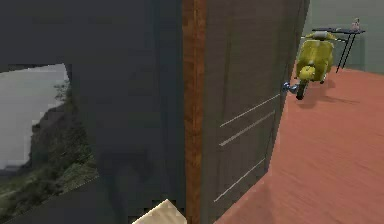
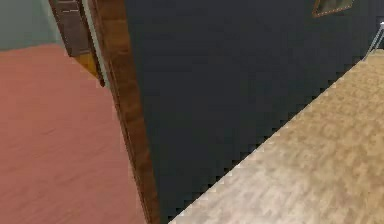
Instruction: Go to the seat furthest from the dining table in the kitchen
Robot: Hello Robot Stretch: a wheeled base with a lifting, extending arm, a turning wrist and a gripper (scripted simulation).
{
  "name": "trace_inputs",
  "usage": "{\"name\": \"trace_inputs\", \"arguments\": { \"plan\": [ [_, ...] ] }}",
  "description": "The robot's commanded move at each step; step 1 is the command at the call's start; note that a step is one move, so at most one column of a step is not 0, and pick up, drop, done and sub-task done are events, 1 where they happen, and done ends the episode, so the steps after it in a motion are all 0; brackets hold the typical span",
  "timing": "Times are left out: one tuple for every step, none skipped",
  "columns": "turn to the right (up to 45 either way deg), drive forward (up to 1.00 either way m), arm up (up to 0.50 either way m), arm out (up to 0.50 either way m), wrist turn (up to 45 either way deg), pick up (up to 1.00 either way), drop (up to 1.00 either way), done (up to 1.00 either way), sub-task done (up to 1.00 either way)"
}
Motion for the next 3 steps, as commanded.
{"name": "trace_inputs", "arguments": {
  "plan": [
    [21.0,0.00,0.00,0.00,0.0,0.00,0.00,0.00,0.00],
    [0.0,0.35,0.00,0.00,0.0,0.00,0.00,0.00,0.00],
    [39.0,0.00,0.00,0.00,0.0,0.00,0.00,0.00,0.00]
  ]
}}
